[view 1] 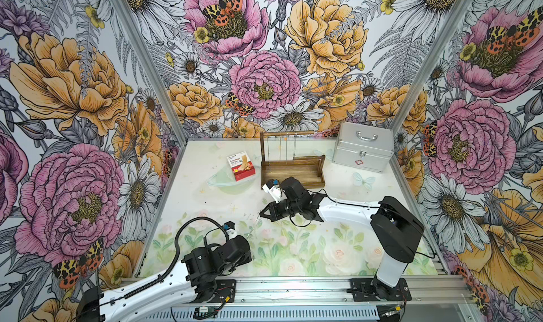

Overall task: Take the necklace off the jewelry display stand
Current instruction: Place the necklace at the center of the board.

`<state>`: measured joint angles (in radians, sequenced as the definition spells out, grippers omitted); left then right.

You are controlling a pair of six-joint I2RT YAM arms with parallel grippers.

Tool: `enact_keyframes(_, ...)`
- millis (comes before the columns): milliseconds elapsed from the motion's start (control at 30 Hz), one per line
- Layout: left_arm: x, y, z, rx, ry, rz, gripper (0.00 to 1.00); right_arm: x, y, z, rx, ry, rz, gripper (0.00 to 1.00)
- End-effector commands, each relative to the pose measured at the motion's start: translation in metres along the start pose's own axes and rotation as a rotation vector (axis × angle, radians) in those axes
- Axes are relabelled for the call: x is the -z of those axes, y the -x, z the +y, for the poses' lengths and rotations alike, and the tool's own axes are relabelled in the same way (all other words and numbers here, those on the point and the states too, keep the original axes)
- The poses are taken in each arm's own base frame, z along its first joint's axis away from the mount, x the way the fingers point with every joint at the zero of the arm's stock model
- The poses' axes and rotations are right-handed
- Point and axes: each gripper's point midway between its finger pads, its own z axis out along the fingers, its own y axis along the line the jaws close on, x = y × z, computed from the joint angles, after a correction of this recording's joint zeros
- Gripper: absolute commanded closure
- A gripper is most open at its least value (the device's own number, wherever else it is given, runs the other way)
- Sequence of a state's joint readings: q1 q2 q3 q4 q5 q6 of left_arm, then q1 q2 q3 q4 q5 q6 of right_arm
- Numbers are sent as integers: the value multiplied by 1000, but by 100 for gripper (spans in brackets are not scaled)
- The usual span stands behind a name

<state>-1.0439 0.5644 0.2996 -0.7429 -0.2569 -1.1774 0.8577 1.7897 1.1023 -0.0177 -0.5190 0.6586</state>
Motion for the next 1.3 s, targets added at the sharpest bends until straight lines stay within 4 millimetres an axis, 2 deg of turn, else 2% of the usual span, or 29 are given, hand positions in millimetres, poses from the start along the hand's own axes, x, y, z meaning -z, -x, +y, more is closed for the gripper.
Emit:
enact_keyframes(0,-3,6,-10,8,-31,-18,100,-2,12,-7,-14,-23,-23,100)
enact_keyframes(467,-30,16,-15,6,18,-16,100,-13,19,-27,-70,-38,-6,100)
enact_keyframes(700,-40,9,-13,-19,60,42,100,-23,20,-41,-98,-62,11,100)
enact_keyframes(900,-45,7,-6,-46,102,60,95,-31,20,-52,-119,-84,29,100)
enact_keyframes(1267,-47,13,1,-66,130,44,78,-40,18,-62,-127,-109,44,100)
